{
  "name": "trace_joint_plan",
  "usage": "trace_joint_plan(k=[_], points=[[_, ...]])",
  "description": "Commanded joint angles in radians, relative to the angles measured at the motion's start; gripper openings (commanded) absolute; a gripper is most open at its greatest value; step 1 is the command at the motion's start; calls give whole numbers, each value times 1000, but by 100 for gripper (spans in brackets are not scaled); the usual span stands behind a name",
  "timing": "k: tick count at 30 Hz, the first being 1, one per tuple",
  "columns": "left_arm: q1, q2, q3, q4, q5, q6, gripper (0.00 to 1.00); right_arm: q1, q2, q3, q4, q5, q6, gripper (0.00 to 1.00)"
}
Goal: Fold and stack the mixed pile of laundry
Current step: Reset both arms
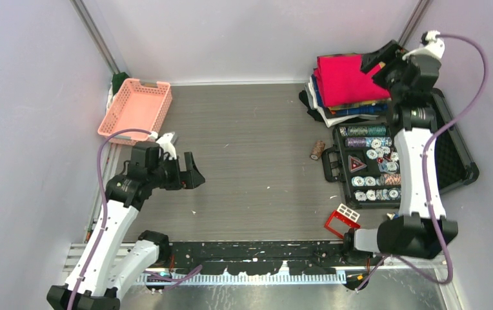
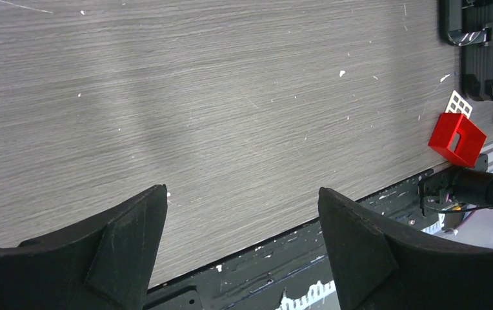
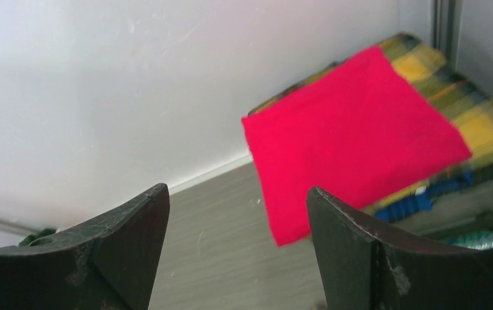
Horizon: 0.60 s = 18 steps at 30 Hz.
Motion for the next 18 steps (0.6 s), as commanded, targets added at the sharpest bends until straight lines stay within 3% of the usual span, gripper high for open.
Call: trace_joint_plan(k=[1, 11, 18], points=[[-2, -40, 11, 26, -1, 12, 89, 2, -173, -164, 32, -56, 87, 82], [-2, -91, 7, 36, 12, 14, 89, 4, -474, -505, -94, -85, 99, 82], [-2, -109, 6, 39, 12, 14, 89, 8, -697, -796, -27, -142, 160, 82]])
